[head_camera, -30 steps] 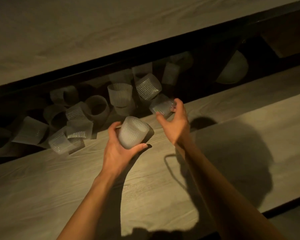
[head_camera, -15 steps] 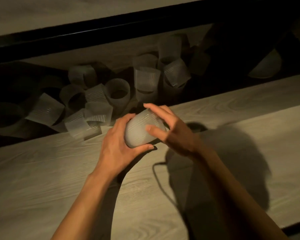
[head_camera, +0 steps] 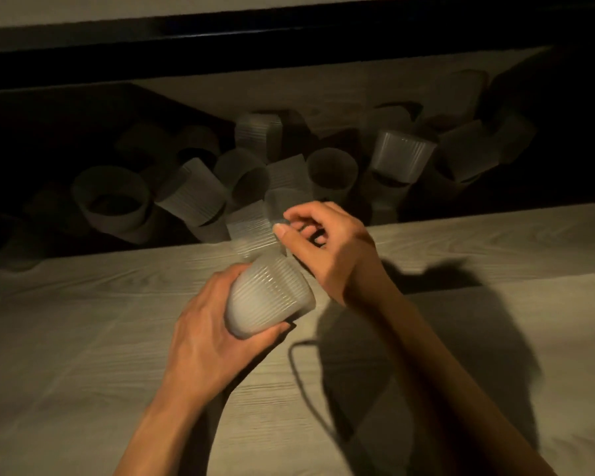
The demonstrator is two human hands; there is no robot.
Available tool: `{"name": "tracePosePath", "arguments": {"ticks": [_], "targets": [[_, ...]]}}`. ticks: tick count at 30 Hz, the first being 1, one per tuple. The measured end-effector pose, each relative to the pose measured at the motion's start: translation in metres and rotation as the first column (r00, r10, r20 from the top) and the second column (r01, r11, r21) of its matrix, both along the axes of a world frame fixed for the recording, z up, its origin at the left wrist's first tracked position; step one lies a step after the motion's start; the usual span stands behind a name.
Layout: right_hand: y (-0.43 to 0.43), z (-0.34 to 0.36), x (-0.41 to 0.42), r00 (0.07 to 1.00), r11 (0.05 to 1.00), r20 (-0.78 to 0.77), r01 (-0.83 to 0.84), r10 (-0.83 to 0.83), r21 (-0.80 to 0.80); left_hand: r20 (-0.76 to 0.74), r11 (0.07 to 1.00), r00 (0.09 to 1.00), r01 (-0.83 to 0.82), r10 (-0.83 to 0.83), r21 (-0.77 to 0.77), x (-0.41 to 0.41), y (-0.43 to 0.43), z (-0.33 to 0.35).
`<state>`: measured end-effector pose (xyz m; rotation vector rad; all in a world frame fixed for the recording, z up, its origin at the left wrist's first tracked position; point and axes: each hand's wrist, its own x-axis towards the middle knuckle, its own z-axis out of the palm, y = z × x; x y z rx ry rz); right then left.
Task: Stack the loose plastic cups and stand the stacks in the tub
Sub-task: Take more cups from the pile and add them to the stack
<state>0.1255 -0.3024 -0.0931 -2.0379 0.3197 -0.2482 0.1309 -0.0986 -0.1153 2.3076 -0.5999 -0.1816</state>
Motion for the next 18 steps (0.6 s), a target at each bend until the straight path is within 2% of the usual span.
{"name": "tracePosePath", "arguments": {"ticks": [2,4,6,8,11,13,16,18], "targets": [[0.013,0.0,0.014,0.991,0.998,-0.121,-0.055,0.05,-0.042,-0.01,0.999,0.999,-0.046,0.046,0.006,0.005,0.019,-0.001],[0.02,0.0,0.024,0.975,0.974,-0.216,-0.102,0.057,-0.203,-0.019,0.997,0.997,-0.078,0.078,0.006,0.008,0.033,-0.002],[0.026,0.0,0.027,0.989,0.959,-0.145,-0.082,0.043,-0.273,-0.021,0.994,0.993,-0.112,0.112,0.008,0.011,0.044,-0.002],[0.03,-0.001,0.024,1.0,0.974,-0.004,-0.006,0.005,-0.225,-0.013,0.991,0.991,-0.135,0.135,0.012,0.013,0.052,-0.002],[0.03,0.004,0.018,0.997,0.992,0.056,0.063,-0.057,-0.109,-0.012,0.986,0.986,-0.169,0.169,-0.002,0.016,0.059,-0.003],[0.031,0.011,0.015,0.999,0.993,0.054,0.01,-0.004,-0.116,-0.02,0.981,0.981,-0.193,0.193,-0.007,0.017,0.062,-0.003],[0.037,0.015,0.01,0.985,0.94,0.003,-0.162,0.171,-0.299,-0.01,0.977,0.977,-0.214,0.214,-0.001,0.018,0.066,-0.004],[0.042,0.014,0.008,0.967,0.921,-0.051,-0.253,0.249,-0.295,-0.004,0.976,0.976,-0.218,0.218,0.007,0.019,0.069,-0.004]]}}
